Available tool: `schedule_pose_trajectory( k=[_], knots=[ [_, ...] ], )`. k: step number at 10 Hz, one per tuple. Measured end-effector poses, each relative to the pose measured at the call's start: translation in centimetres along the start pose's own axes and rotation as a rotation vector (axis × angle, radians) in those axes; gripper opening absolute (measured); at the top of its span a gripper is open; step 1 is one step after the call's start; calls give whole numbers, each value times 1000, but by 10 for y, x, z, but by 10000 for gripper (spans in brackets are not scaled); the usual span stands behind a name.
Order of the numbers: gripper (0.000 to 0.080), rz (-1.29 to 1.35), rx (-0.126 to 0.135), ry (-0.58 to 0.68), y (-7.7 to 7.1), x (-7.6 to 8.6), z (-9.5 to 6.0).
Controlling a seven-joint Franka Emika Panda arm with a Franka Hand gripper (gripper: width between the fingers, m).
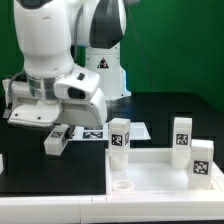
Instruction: Assemble square table
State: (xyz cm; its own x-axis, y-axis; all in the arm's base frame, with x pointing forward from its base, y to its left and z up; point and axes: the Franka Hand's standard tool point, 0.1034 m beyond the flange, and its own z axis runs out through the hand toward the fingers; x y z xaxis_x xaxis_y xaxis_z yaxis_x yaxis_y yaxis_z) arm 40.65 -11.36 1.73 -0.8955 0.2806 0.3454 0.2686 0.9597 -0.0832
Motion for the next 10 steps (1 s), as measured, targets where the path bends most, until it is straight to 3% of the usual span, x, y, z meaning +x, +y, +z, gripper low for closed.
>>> schedule_pose_trajectory(
  k=[1,3,4,5,6,8,9,10],
  knots=[
    [285,28,19,2,-1,-1,2],
    [290,43,18,2,-4,-1,3],
    [508,57,18,3,-5,-1,3],
    [508,82,17,3,-6,-1,4],
    [623,87,16,0,-7,-2,2],
    [642,238,2,-74,-13,-10,-36],
    [647,360,0,-103,-15,-16,-49],
    [647,434,2,-113,-15,-20,-52]
  ],
)
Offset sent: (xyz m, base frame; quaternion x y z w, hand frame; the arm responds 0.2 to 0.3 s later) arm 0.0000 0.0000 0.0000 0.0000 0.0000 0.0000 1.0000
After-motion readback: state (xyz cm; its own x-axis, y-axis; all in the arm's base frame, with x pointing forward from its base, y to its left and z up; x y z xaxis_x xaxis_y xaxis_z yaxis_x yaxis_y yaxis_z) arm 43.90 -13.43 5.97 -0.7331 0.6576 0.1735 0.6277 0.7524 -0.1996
